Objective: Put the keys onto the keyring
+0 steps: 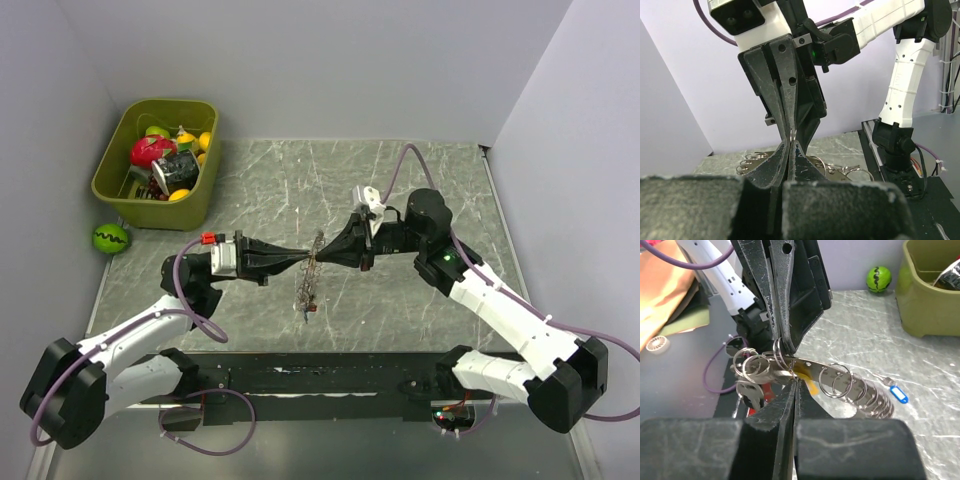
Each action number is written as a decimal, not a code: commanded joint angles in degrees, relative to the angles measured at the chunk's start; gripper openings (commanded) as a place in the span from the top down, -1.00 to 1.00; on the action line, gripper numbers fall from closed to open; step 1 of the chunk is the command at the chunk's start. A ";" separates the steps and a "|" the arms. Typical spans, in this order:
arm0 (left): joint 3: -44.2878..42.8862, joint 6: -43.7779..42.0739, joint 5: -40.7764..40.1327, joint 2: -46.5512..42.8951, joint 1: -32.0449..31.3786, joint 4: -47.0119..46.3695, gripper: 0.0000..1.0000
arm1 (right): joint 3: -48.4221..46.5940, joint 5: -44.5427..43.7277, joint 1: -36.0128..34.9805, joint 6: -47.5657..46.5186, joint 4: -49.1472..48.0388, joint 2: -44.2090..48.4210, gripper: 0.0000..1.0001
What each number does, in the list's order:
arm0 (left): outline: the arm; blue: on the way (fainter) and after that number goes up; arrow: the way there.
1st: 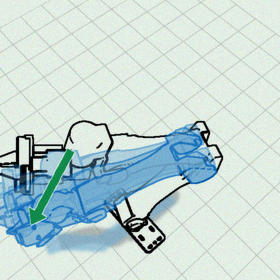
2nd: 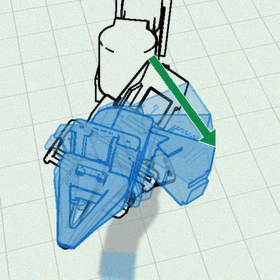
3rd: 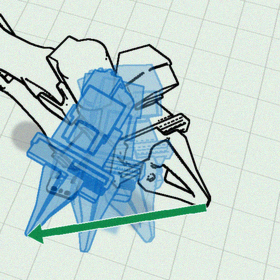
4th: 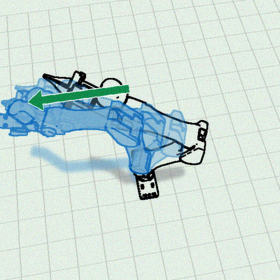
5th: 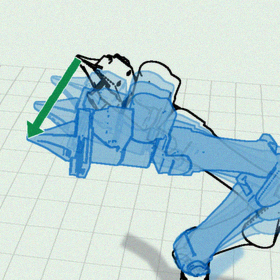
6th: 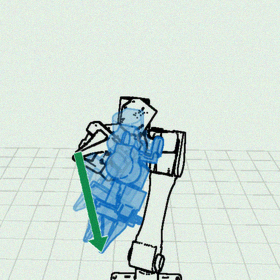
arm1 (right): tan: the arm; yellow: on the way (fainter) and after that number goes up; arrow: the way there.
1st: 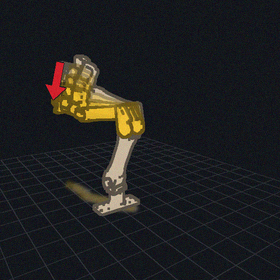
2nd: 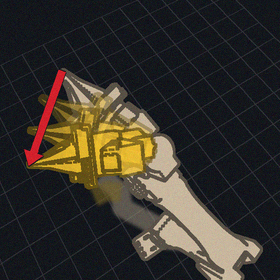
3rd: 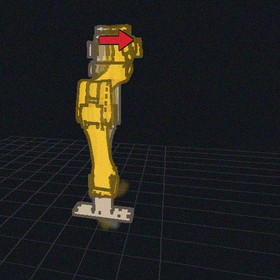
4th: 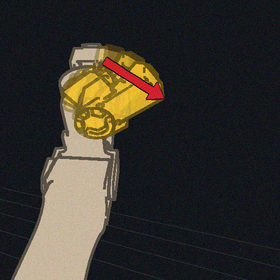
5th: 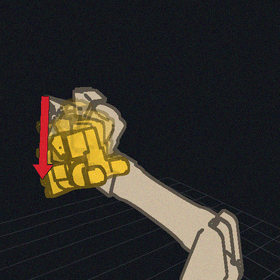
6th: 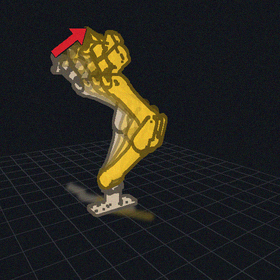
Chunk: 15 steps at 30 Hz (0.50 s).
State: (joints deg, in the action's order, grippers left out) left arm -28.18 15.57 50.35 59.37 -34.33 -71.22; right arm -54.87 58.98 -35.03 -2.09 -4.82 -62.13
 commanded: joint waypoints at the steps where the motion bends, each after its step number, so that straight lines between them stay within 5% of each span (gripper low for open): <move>1: -0.38 -1.25 0.54 -2.51 -0.21 -2.78 0.98 | -2.43 -1.15 -0.83 -0.20 -1.60 -0.27 1.00; 9: -1.08 -0.89 1.60 -2.95 -0.21 -2.43 0.98 | -1.82 -2.90 -1.45 -1.08 -0.37 -0.63 0.88; 11: -1.08 -2.12 1.68 -3.39 -0.21 -0.85 0.98 | -1.21 -4.75 -1.45 -0.99 -0.89 0.86 0.45; 15: -1.35 -5.02 1.95 -4.62 -0.21 3.45 0.98 | 0.64 -8.27 -1.27 0.76 -2.74 4.72 -0.05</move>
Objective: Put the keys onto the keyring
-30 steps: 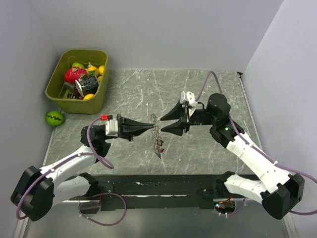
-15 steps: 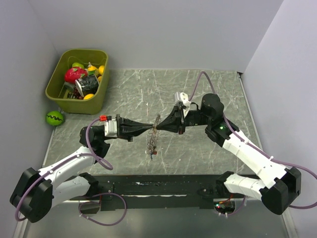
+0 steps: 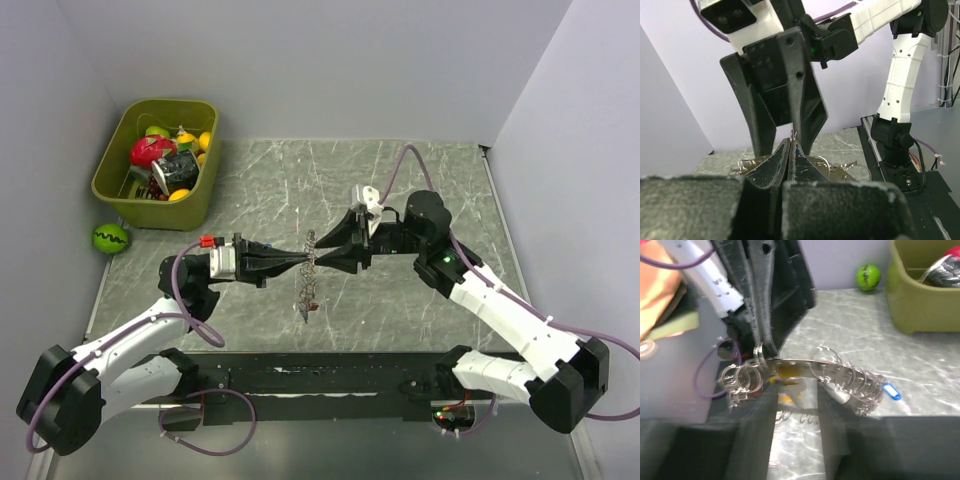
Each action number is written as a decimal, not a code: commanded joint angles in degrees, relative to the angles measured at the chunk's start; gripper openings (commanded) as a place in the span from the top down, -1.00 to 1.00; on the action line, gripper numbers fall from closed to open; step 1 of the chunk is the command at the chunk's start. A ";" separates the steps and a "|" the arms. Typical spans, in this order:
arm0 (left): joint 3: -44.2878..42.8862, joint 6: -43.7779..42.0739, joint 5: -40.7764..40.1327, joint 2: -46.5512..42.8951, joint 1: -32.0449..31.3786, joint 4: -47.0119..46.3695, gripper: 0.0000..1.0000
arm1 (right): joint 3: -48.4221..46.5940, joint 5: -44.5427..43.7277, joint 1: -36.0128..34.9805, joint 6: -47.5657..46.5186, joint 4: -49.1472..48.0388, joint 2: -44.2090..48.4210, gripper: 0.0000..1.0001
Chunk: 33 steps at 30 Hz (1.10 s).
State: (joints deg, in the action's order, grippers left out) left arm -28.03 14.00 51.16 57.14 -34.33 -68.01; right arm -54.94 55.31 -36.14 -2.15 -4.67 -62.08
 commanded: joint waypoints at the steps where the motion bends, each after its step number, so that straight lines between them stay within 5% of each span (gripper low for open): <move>1: -1.50 -3.89 1.23 -2.91 -0.21 1.55 0.98 | 0.88 -5.38 -0.16 1.27 -3.24 5.30 -0.21; 8: -2.11 -8.02 2.19 -4.85 -0.21 7.71 0.98 | 2.03 -11.27 2.29 7.68 -3.95 7.07 -0.52; 12: -2.47 -9.95 2.89 -5.99 -0.21 9.99 0.98 | 0.28 -12.24 4.84 15.13 -3.08 4.88 -0.50; 15: -3.17 -11.62 3.51 -7.13 -0.21 13.06 0.98 | -4.01 -13.56 5.90 18.48 3.05 0.85 -0.26; 33: -6.42 -22.35 7.56 -10.91 -0.21 28.46 0.98 | -7.38 10.25 7.93 34.06 -3.78 -9.45 -0.18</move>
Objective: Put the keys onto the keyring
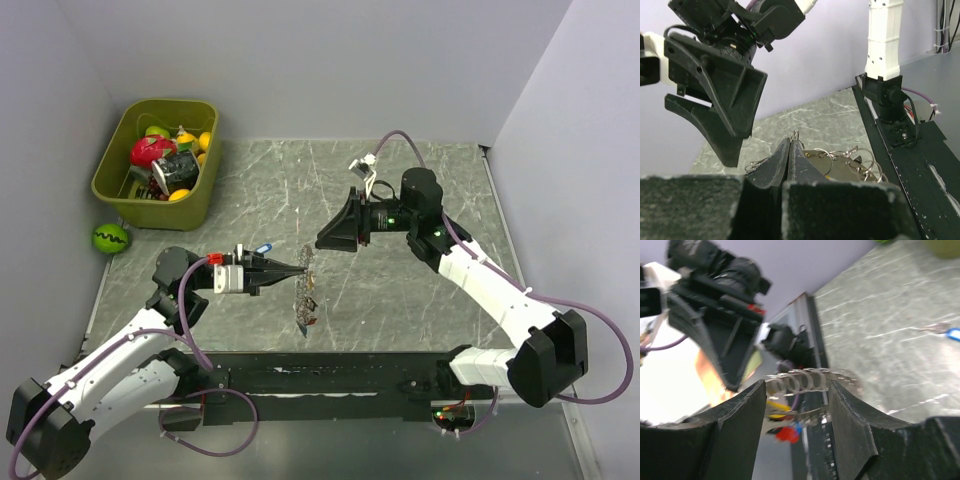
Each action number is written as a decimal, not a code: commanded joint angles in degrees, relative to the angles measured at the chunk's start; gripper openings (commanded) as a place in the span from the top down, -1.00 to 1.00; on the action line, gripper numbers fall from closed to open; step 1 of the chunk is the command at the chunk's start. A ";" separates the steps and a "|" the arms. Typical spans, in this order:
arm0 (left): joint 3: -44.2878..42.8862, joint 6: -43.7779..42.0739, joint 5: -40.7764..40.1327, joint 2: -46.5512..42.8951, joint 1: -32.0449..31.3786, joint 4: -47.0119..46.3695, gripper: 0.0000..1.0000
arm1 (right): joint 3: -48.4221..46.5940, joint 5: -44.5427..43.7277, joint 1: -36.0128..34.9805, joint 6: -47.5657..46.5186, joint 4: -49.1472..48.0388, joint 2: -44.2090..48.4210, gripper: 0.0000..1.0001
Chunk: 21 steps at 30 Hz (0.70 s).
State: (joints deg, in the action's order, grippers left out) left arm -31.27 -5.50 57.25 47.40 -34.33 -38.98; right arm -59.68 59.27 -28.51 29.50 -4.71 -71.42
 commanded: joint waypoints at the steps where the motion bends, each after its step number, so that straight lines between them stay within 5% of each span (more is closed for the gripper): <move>1: -3.10 -3.03 1.46 -1.17 -0.21 -0.57 0.98 | -2.81 6.39 0.39 1.97 -2.86 -0.30 -0.18; 21: -2.75 -4.26 1.11 -1.17 -0.21 0.75 0.98 | -4.39 -0.64 0.65 -6.38 13.32 1.37 -0.29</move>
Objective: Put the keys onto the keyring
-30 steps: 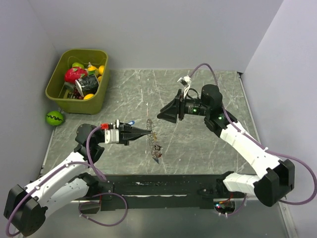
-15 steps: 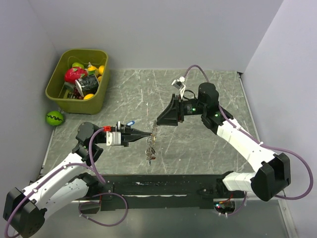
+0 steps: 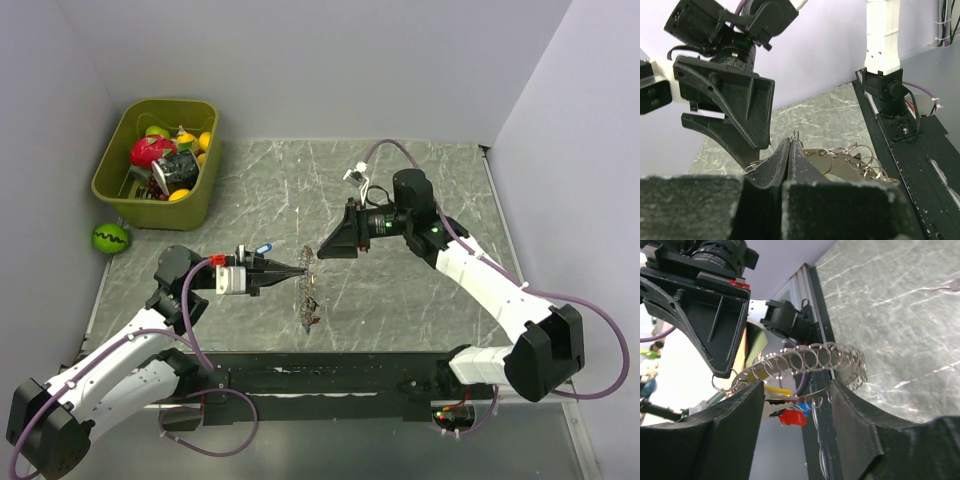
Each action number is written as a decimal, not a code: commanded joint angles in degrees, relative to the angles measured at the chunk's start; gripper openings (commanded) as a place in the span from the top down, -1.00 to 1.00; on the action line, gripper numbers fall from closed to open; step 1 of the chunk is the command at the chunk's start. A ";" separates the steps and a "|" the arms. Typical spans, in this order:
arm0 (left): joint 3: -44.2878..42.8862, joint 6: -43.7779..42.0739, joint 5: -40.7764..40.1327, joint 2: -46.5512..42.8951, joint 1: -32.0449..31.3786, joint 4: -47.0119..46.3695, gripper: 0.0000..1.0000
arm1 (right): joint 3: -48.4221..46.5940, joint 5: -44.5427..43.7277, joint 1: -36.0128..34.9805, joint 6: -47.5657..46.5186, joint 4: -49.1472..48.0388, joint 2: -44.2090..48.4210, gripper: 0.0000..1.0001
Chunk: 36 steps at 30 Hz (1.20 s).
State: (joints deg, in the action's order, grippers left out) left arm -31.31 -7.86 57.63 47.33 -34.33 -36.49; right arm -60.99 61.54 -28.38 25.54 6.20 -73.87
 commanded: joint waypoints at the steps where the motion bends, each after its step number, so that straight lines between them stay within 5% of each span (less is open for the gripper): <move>1: -2.70 -1.99 0.73 -1.10 -0.21 -1.57 0.98 | -3.08 -2.83 0.69 -2.34 2.76 4.08 -0.30; 11: -2.53 -1.99 0.56 -0.75 -0.21 -1.92 0.98 | -0.62 2.71 0.52 5.22 -2.94 3.29 -0.26; 36: -2.70 -1.37 1.09 0.48 -0.21 -2.88 0.98 | 1.31 7.10 -1.59 12.95 -11.99 -1.63 0.28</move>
State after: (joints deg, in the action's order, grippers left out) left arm -31.31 -8.32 57.63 47.86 -34.33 -35.35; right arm -59.77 66.74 -29.39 36.82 -0.78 -76.16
